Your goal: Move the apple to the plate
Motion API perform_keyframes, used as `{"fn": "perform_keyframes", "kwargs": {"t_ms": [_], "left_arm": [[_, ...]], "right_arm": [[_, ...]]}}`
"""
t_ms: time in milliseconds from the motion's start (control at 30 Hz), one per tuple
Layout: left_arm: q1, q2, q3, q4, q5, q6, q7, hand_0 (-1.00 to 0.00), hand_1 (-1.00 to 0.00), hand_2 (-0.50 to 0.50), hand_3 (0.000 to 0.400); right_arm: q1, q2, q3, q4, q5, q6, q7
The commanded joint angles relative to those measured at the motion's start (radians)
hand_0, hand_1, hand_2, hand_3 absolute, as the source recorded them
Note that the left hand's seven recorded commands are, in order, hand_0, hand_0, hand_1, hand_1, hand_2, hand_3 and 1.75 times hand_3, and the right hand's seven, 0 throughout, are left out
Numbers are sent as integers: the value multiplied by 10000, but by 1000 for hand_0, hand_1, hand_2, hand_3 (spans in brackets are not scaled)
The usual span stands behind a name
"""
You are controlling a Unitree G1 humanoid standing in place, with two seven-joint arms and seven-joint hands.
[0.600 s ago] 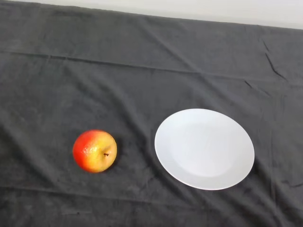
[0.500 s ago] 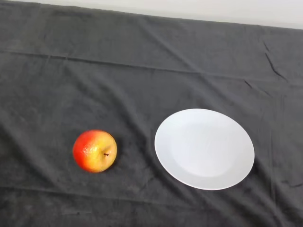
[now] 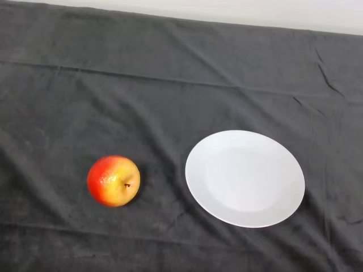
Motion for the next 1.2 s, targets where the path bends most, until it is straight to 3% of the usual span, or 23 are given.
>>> {"fn": "perform_keyframes", "kwargs": {"t_ms": [33,467,867,1200], "left_arm": [[-433,-127,-9,217,343,-317,129,0,0,0,0],[-1115,-313,-417,197,1279,-908,361,0,0,0,0],[-1845,-1011,-1060,-1,2237,-1524,490,0,0,0,0],[-1188,-1643,-1687,-1920,2801,-1672,251,0,0,0,0]], "right_arm": [[1215,1262,-26,536,26,220,-32],[1214,1262,-24,537,28,219,-31],[1214,1262,-23,539,29,218,-30],[1216,1264,-19,530,34,224,-29]]}}
